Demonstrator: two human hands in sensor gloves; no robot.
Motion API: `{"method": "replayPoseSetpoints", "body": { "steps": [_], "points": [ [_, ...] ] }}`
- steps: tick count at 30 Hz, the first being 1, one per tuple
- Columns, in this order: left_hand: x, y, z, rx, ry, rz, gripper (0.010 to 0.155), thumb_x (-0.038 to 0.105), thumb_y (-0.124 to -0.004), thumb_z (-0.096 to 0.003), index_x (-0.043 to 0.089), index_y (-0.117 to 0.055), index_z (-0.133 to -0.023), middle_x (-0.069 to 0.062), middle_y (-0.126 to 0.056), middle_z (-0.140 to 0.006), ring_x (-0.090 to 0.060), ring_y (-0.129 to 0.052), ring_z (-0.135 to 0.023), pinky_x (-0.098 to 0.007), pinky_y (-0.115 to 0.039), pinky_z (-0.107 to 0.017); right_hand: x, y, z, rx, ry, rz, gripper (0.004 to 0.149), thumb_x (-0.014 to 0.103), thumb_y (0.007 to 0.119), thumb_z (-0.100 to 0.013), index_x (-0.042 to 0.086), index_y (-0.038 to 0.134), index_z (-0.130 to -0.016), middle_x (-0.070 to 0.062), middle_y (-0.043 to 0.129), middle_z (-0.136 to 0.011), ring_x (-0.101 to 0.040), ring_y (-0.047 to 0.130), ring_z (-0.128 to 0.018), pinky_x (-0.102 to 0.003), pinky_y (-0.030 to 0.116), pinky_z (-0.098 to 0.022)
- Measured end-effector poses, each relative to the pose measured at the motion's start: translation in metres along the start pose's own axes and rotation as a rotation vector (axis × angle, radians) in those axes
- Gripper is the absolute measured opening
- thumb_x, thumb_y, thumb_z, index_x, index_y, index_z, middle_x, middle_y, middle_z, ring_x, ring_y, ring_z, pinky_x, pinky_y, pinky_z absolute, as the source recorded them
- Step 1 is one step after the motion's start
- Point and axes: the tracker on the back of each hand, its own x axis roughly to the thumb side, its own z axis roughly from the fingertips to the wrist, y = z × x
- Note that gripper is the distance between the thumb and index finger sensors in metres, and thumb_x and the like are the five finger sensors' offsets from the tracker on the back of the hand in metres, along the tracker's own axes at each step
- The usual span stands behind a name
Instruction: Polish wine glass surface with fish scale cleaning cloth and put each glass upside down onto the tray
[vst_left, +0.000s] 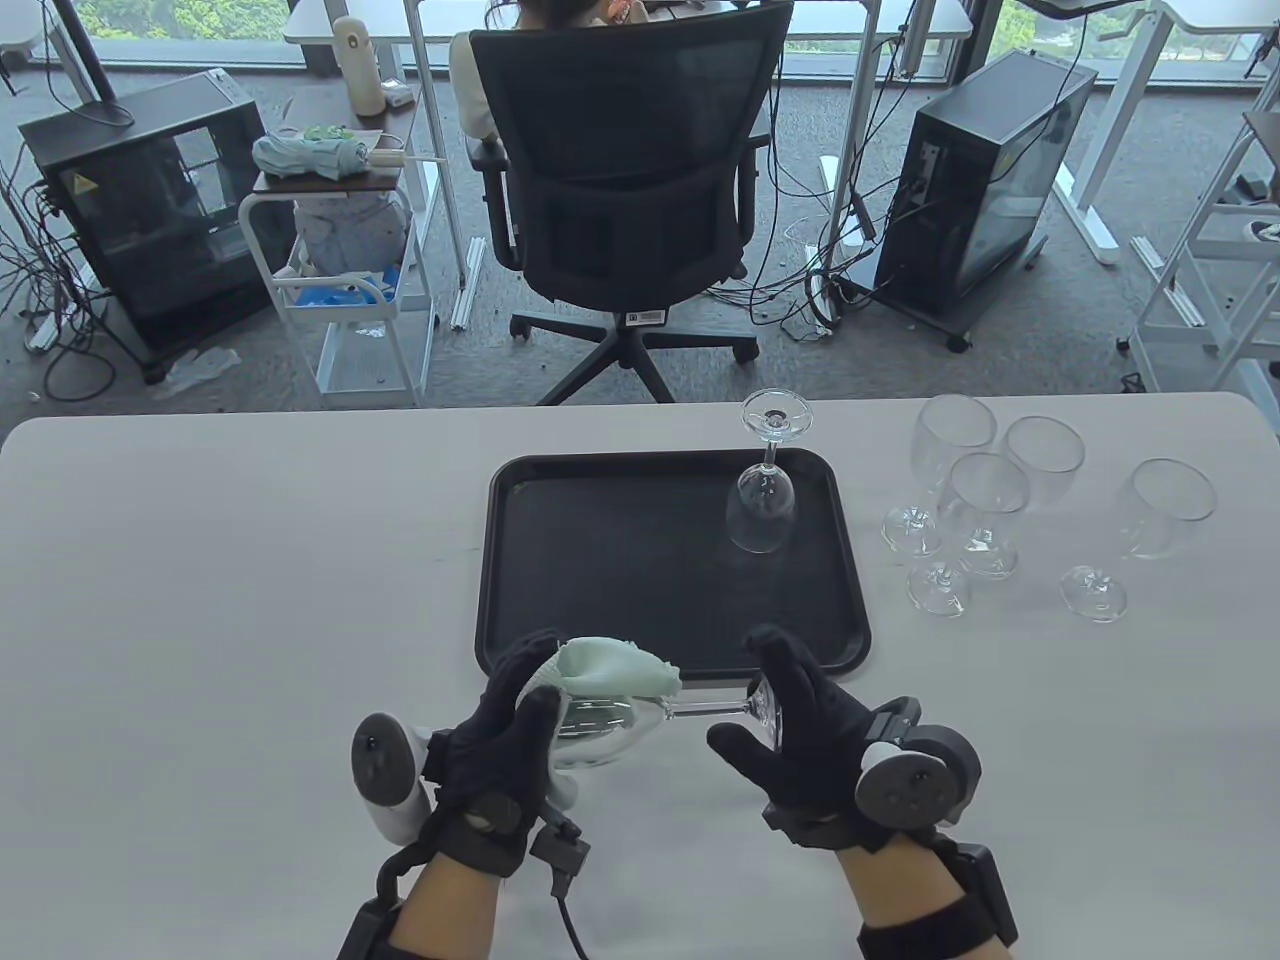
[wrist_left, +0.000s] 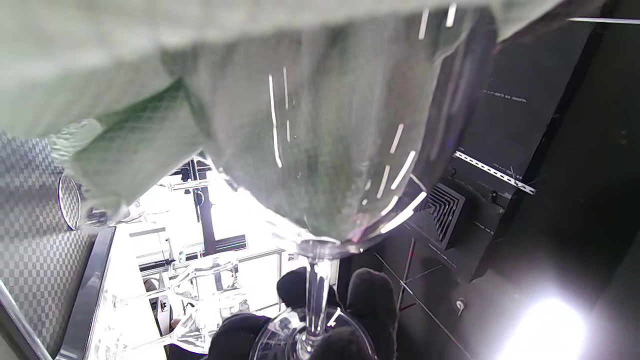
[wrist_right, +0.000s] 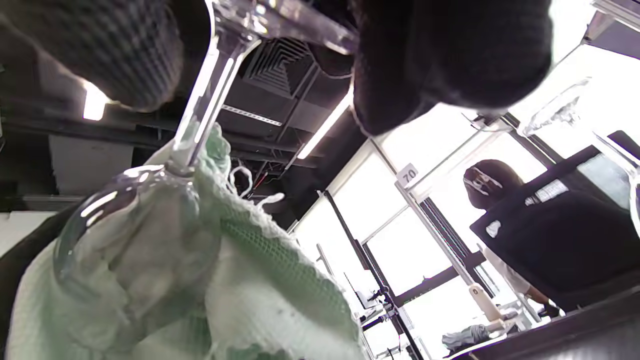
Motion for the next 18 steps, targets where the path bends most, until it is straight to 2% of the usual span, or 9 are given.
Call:
{"method": "replayPoseSetpoints", "body": {
  "steps": [2,4,5,8,10,12,14,16,18],
  "points": [
    [0.0,-0.002,0.0,-0.006,-0.025,-0.02,0.063,0.068,-0.069,-0.0538,0.033,-0.061,-0.105,-0.006,-0.052,-0.115,-0.039,-0.063,-0.099,-0.059,-0.08,-0.053,-0.008,0.004,0.003,0.016,0.217,-0.149,0.077,0.07,0.073,-0.047,0.029,0.043,-0.105,-0.017,0.07,-0.092,-0.027,0.093,-0.041,-0.034,0.087,-0.02],
    [0.004,-0.001,0.0,0.008,-0.033,-0.064,0.062,0.067,-0.069,-0.0536,0.033,-0.062,-0.105,-0.006,-0.052,-0.115,-0.039,-0.063,-0.1,-0.059,-0.079,-0.053,-0.014,0.009,0.004,0.071,0.363,-0.271,0.077,0.07,0.071,-0.047,0.025,0.047,-0.105,-0.021,0.072,-0.089,-0.03,0.093,-0.038,-0.036,0.086,-0.018],
    [0.005,0.0,0.0,0.016,-0.03,-0.09,0.062,0.067,-0.068,-0.0534,0.033,-0.063,-0.104,-0.006,-0.054,-0.115,-0.04,-0.065,-0.098,-0.059,-0.081,-0.051,-0.016,0.009,0.004,0.095,0.349,-0.293,0.078,0.068,0.073,-0.047,0.024,0.046,-0.105,-0.023,0.071,-0.09,-0.033,0.093,-0.04,-0.039,0.086,-0.02],
    [0.004,0.0,0.0,0.013,-0.027,-0.091,0.061,0.067,-0.069,-0.0537,0.033,-0.063,-0.104,-0.006,-0.055,-0.114,-0.04,-0.065,-0.098,-0.059,-0.081,-0.051,-0.013,0.007,0.003,0.065,0.171,-0.146,0.086,0.067,0.076,-0.046,0.024,0.034,-0.107,-0.021,0.064,-0.1,-0.037,0.093,-0.05,-0.044,0.088,-0.029],
    [0.002,0.001,0.0,0.014,-0.001,-0.057,0.061,0.067,-0.068,-0.0542,0.033,-0.063,-0.104,-0.006,-0.055,-0.114,-0.04,-0.066,-0.098,-0.058,-0.082,-0.05,-0.007,0.004,0.002,0.071,0.01,-0.037,0.091,0.063,0.081,-0.045,0.028,0.024,-0.106,-0.018,0.053,-0.106,-0.038,0.09,-0.058,-0.046,0.087,-0.035],
    [0.0,0.001,0.0,-0.003,0.027,0.011,0.061,0.067,-0.068,-0.0547,0.033,-0.062,-0.105,-0.006,-0.054,-0.114,-0.04,-0.065,-0.098,-0.058,-0.081,-0.051,0.001,0.001,0.003,0.015,-0.089,0.069,0.093,0.063,0.084,-0.044,0.029,0.022,-0.106,-0.016,0.053,-0.106,-0.035,0.091,-0.059,-0.043,0.089,-0.036],
    [0.002,0.0,0.0,-0.003,0.012,0.004,0.062,0.068,-0.067,-0.0548,0.032,-0.062,-0.105,-0.007,-0.054,-0.115,-0.04,-0.065,-0.098,-0.058,-0.081,-0.051,0.002,0.0,0.002,-0.012,-0.054,0.035,0.087,0.062,0.083,-0.044,0.03,0.032,-0.106,-0.018,0.062,-0.098,-0.034,0.093,-0.054,-0.04,0.09,-0.031],
    [0.005,0.0,0.0,-0.007,0.003,-0.033,0.063,0.069,-0.068,-0.0539,0.033,-0.061,-0.106,-0.007,-0.054,-0.115,-0.04,-0.067,-0.098,-0.057,-0.082,-0.051,-0.006,0.001,0.001,-0.004,0.098,-0.081,0.079,0.069,0.079,-0.044,0.03,0.046,-0.104,-0.016,0.074,-0.089,-0.027,0.096,-0.041,-0.035,0.09,-0.02],
    [0.008,-0.001,0.0,-0.02,-0.032,-0.077,0.063,0.069,-0.068,-0.0537,0.033,-0.061,-0.106,-0.006,-0.054,-0.115,-0.04,-0.065,-0.099,-0.058,-0.081,-0.053,-0.014,0.006,0.003,0.057,0.294,-0.314,0.081,0.074,0.076,-0.043,0.025,0.052,-0.104,-0.021,0.077,-0.084,-0.03,0.095,-0.036,-0.038,0.087,-0.017]
  ]
}}
